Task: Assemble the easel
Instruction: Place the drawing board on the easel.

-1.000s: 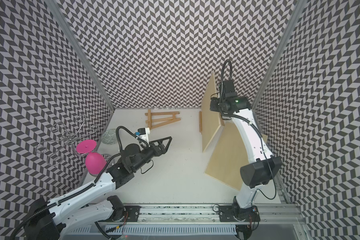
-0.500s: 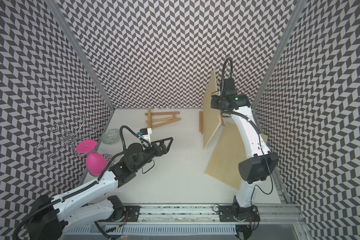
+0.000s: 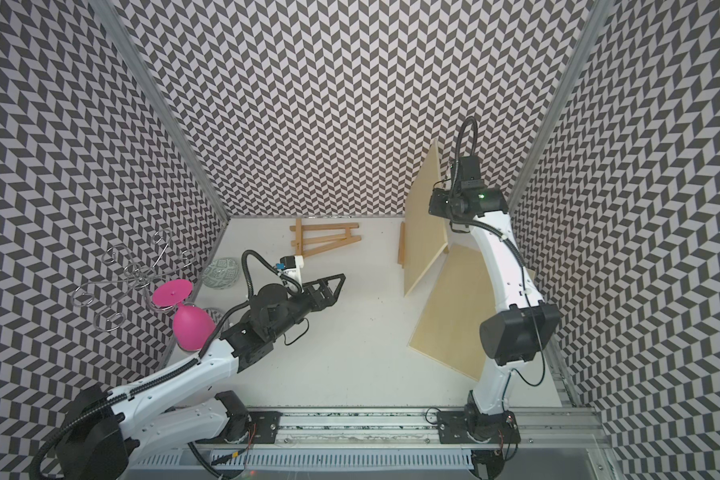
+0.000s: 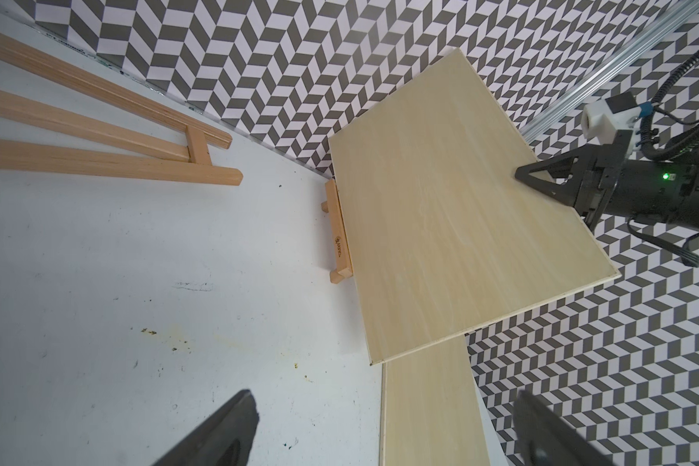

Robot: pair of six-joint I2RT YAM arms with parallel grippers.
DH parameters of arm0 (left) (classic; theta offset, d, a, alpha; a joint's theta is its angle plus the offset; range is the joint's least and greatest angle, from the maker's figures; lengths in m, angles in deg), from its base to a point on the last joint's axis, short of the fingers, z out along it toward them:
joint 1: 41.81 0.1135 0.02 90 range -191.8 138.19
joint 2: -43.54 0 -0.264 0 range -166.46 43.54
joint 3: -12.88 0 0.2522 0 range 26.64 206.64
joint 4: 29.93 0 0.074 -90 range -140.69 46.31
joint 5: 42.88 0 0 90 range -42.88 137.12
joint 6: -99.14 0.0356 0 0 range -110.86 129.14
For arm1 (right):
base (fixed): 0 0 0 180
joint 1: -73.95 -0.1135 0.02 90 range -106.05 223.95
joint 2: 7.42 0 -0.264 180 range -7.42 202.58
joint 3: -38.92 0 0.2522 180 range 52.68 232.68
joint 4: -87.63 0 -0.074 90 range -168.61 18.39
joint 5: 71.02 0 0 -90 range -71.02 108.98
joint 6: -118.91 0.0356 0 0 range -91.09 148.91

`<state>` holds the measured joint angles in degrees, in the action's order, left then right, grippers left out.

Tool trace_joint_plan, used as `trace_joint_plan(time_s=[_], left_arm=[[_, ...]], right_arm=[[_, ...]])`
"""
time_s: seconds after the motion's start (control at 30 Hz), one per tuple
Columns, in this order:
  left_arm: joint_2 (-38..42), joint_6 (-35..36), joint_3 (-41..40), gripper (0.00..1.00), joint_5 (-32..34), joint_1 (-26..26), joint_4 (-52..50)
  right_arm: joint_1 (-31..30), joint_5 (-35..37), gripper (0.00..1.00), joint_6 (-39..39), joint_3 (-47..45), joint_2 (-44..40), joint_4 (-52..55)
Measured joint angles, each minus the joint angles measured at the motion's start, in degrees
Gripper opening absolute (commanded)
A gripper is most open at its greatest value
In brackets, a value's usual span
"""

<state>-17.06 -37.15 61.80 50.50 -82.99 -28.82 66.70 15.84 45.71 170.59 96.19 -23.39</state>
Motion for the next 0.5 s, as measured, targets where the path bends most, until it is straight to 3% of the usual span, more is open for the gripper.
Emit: trace_joint_plan(time_s=[0.27, 0.4, 0.5], left_arm=[[-0.3, 0.2, 0.0, 1.00, -0.1, 0.9, 0.0], [-0.3, 0.2, 0.0, 0.99, -0.2, 1.0, -0.1], [-0.3, 0.2, 0.0, 1.00, -0.2, 1.1, -0.2]], right_arm=[[2.6, -0.4, 0.33, -0.2, -3.6, -1.4, -7.5], [3.1, 0.8, 0.41, -0.8, -3.6, -1.4, -9.5], [3.3, 1.3, 0.54, -0.7, -3.7, -1.5, -10.1]])
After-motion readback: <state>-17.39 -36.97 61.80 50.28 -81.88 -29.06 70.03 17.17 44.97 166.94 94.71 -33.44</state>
